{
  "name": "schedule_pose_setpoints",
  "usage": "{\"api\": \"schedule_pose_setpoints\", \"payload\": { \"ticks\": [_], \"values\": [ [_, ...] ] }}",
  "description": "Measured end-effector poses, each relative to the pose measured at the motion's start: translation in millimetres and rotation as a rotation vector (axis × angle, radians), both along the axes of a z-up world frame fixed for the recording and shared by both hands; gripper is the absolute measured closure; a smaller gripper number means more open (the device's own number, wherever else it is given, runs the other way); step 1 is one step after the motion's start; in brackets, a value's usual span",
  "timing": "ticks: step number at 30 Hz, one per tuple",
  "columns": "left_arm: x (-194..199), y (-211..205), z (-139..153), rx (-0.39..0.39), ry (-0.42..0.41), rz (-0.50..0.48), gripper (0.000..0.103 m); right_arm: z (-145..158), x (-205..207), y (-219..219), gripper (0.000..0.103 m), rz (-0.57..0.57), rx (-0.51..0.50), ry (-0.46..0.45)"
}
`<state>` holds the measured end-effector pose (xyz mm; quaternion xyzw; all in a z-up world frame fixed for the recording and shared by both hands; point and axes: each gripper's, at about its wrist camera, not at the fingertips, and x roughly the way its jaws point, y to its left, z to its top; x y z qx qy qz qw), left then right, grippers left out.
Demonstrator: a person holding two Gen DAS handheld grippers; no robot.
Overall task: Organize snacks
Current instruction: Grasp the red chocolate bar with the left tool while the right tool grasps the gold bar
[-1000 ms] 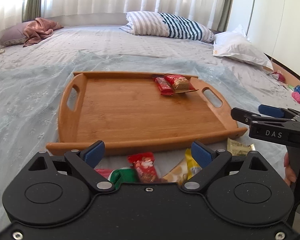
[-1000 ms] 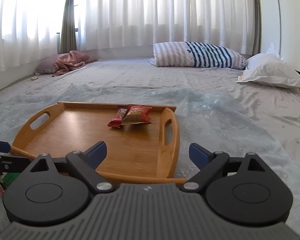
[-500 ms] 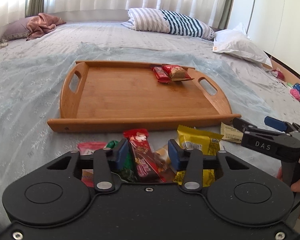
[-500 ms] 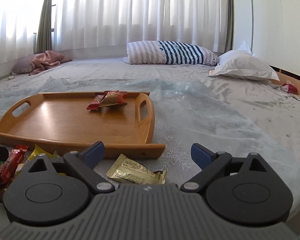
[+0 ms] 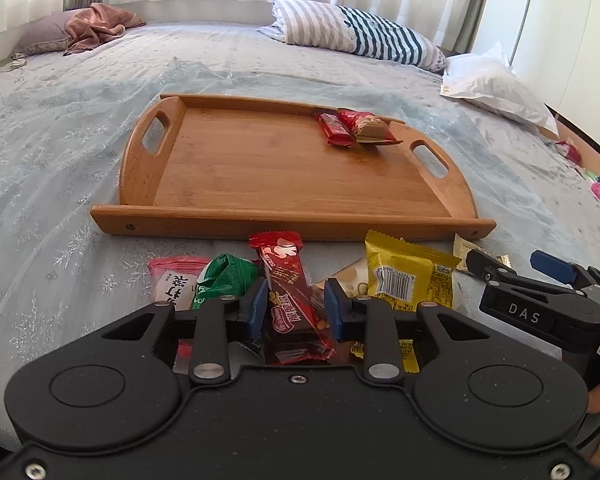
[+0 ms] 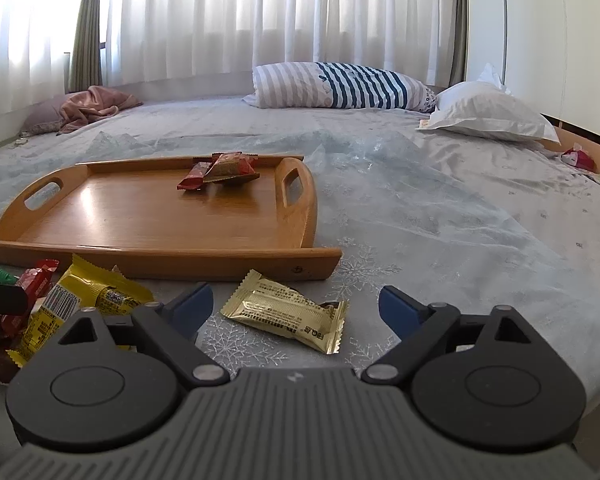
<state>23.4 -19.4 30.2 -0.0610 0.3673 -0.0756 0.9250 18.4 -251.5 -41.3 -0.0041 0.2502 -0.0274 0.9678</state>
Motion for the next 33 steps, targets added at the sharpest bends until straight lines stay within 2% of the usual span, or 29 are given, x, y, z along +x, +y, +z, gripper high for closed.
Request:
{"api": "schedule_pose_setpoints", "payload": {
  "ticks": [5, 10, 13, 16, 19, 21, 33],
  "values": [
    [4, -2, -3, 0.01, -0.002, 0.016, 0.072, -2, 3, 3, 0.008, 0.002, 0.001, 0.017],
    [7, 1, -6, 0.002, 0.005, 0.032, 0.063, -4, 5, 7, 0.009, 0.005, -0.015, 0.022],
    [12, 2, -11, 0.003, 0.024, 0.043, 0.063, -5, 7, 8, 0.01, -0.001, -0.007, 0.028],
    [14, 5, -12, -0.002, 0.024, 0.05, 0.064, -6, 11, 9, 0.012, -0.01, -0.008, 0.033],
    [14, 6, -11, -0.001, 0.026, 0.052, 0.07, -6, 13, 11, 0.013, -0.012, -0.01, 0.034],
    [13, 5, -11, -0.008, 0.031, 0.047, 0.08, -7, 13, 12, 0.015, -0.016, -0.008, 0.035],
    [9, 3, -3, 0.006, 0.012, 0.022, 0.08, -8, 17, 14, 0.021, -0.032, -0.007, 0.048]
  ]
}}
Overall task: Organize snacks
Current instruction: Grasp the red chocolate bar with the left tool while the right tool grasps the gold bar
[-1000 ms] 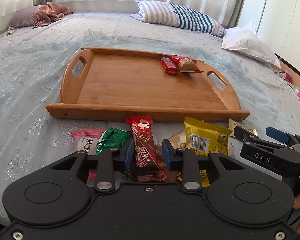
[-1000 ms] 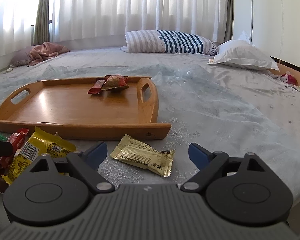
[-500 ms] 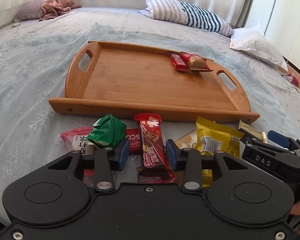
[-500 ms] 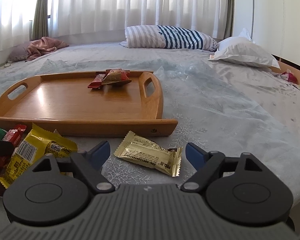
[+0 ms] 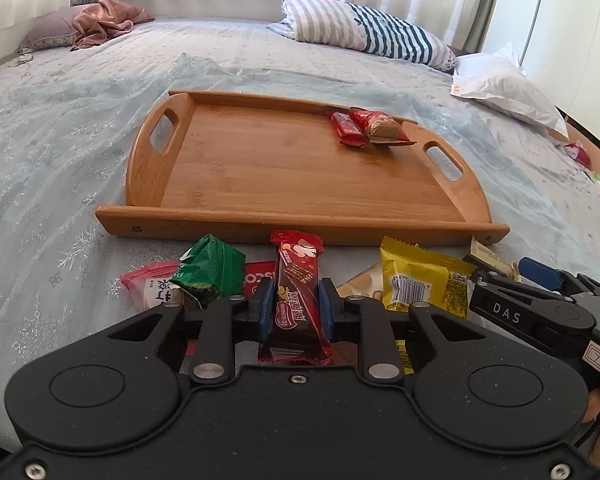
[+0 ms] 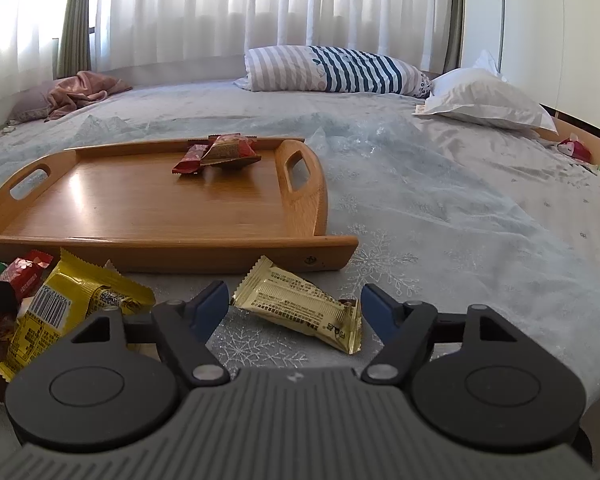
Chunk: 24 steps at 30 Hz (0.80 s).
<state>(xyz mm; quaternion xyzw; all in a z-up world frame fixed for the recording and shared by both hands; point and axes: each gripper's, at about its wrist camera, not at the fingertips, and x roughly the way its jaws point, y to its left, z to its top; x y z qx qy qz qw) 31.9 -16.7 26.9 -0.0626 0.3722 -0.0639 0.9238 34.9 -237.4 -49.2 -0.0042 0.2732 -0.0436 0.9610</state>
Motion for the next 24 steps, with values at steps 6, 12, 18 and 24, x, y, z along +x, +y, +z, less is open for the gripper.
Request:
{"api": "schedule_pose_setpoints", "payload": {
  "ticks": [6, 12, 18, 24],
  "values": [
    [0, -1, 4, 0.004, -0.01, -0.008, 0.08, 5, -5, -5, 0.017, -0.025, 0.027, -0.023],
    [0, -1, 5, 0.002, -0.015, -0.012, 0.08, 1, -8, -8, 0.011, -0.061, 0.028, -0.016],
    [0, -1, 8, 0.002, -0.02, -0.008, 0.08, -3, -7, -4, 0.001, -0.078, 0.029, -0.012],
    [2, 0, 11, 0.001, -0.028, -0.004, 0.08, -5, -2, -3, 0.011, -0.096, 0.048, 0.02]
  ]
}}
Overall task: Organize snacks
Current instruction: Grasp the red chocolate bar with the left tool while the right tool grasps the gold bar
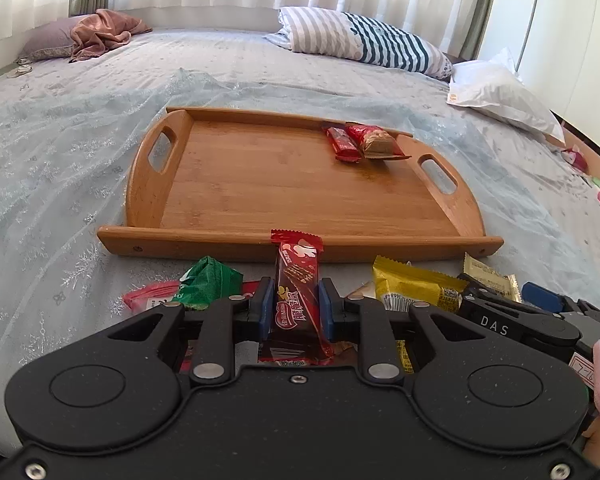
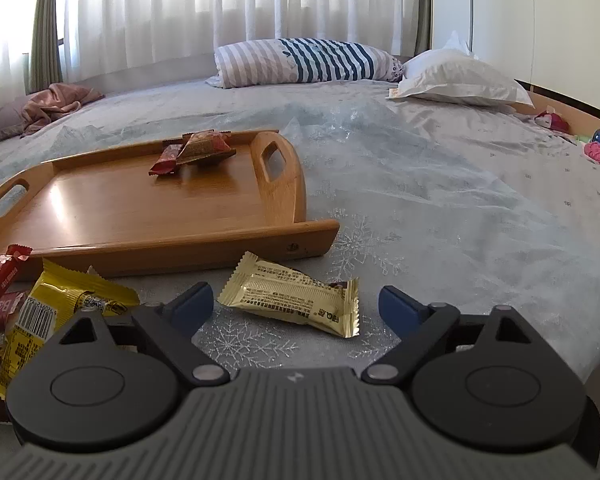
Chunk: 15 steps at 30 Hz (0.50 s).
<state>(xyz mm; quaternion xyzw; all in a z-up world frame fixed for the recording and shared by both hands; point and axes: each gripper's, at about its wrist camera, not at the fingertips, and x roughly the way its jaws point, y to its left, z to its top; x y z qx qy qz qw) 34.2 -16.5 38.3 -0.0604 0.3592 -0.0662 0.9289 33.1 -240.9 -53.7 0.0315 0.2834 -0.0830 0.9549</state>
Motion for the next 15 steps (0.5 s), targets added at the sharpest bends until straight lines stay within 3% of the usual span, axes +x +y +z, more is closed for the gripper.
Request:
{"api": "schedule_pose_setpoints", "payload": {
  "ticks": [6, 15],
  "values": [
    [2.5, 1.0, 0.9, -0.004, -0.003, 0.003, 0.08, 1.4, -0.6, 4.3, 0.031, 0.022, -0.016, 0.002],
    [9.0, 1.6, 4.9, -0.009, -0.012, 0.0, 0.081, 5.3, -3.7, 4.5, 0.042, 0.043, -0.027, -0.007]
  ]
}}
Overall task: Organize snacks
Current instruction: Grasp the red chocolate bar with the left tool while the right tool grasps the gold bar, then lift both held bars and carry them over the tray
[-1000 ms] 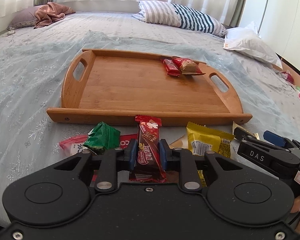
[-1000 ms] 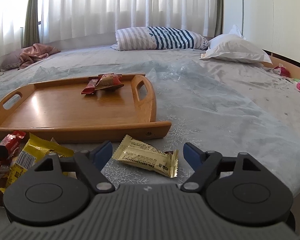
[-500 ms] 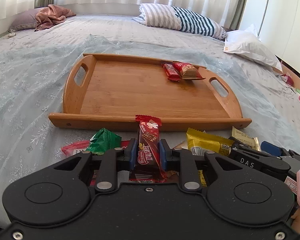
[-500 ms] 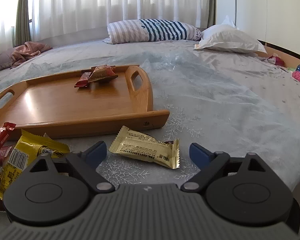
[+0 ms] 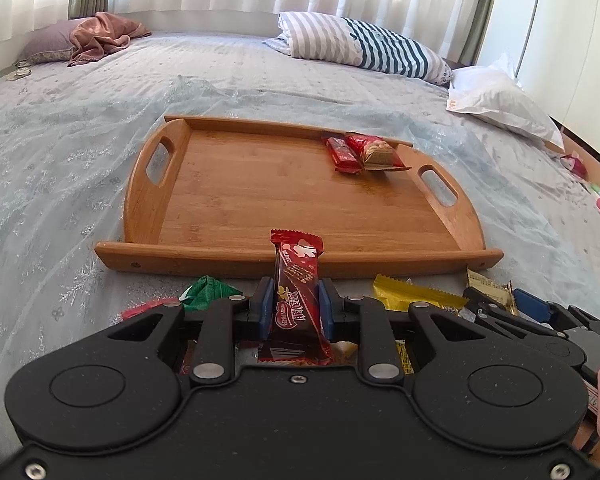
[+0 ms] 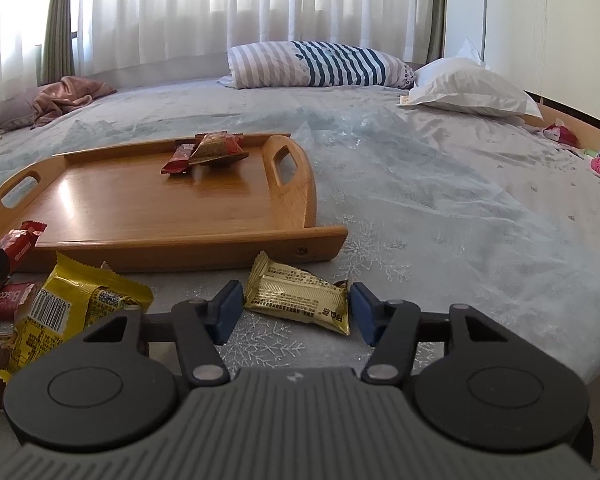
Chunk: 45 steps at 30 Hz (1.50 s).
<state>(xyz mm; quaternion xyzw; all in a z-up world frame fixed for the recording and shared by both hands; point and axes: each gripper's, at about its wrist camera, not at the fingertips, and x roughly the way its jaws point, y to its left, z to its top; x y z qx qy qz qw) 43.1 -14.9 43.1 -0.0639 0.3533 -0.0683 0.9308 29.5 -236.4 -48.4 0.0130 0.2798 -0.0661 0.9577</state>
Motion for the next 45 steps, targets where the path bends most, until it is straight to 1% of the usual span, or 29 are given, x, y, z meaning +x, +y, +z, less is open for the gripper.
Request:
{"api": "schedule_pose_setpoints", "payload": {
  "ticks": [6, 7, 8, 11, 14, 15, 16, 18, 20, 21, 22, 26, 28, 29, 30, 31, 35, 39, 45],
  "values": [
    [7, 0, 4, -0.002, -0.007, -0.01, 0.081, 8, -5, -2, 0.043, 0.009, 0.002, -0.013],
    [8, 0, 5, -0.002, -0.011, -0.012, 0.081, 10, -7, -3, 0.054, 0.008, -0.007, -0.021],
    [9, 1, 7, -0.002, -0.015, -0.015, 0.081, 13, -8, -3, 0.058, 0.007, -0.017, -0.025],
    [15, 2, 12, -0.008, -0.028, -0.017, 0.081, 18, -8, -4, 0.058, 0.021, -0.031, -0.031],
    [19, 2, 15, 0.002, -0.046, -0.014, 0.081, 17, -6, -6, 0.057, 0.024, -0.036, -0.018],
    [19, 2, 16, 0.002, -0.048, -0.013, 0.081, 15, -5, -7, 0.044, 0.019, -0.025, -0.013],
    [21, 2, 16, 0.001, -0.048, -0.013, 0.081, 14, -6, -8, 0.036, 0.021, -0.011, -0.006],
    [22, 2, 15, -0.002, -0.045, -0.012, 0.081, 11, -5, -7, 0.029, 0.018, 0.006, 0.003],
    [23, 2, 15, -0.003, -0.04, -0.013, 0.081, 7, -3, -4, 0.027, 0.012, 0.01, 0.012],
    [23, 2, 14, -0.002, -0.038, -0.014, 0.081, 6, -1, -2, 0.021, 0.008, 0.014, 0.017],
    [23, 2, 13, -0.001, -0.036, -0.014, 0.081, 4, 1, -2, 0.019, 0.006, 0.024, 0.022],
    [25, 2, 10, 0.002, -0.03, -0.01, 0.081, -1, 9, 3, 0.017, -0.014, 0.043, 0.035],
    [26, 2, 10, 0.003, -0.029, -0.008, 0.081, -3, 12, 4, 0.019, -0.02, 0.041, 0.038],
    [26, 2, 10, 0.003, -0.029, -0.009, 0.081, -3, 12, 4, 0.025, -0.019, 0.04, 0.036],
    [26, 2, 10, 0.003, -0.029, -0.009, 0.081, -3, 12, 5, 0.035, -0.013, 0.041, 0.036],
    [26, 2, 10, 0.004, -0.03, -0.009, 0.081, -3, 11, 5, 0.04, -0.004, 0.039, 0.038],
    [26, 2, 10, 0.0, -0.028, -0.009, 0.081, -2, 7, 7, 0.043, 0.033, 0.029, 0.032],
    [28, 3, 9, -0.002, -0.026, -0.011, 0.081, 5, 0, 5, 0.043, 0.038, 0.028, 0.02],
    [40, 4, 10, -0.025, -0.017, -0.031, 0.081, 26, -4, -2, 0.042, 0.051, 0.006, -0.028]
  ]
}}
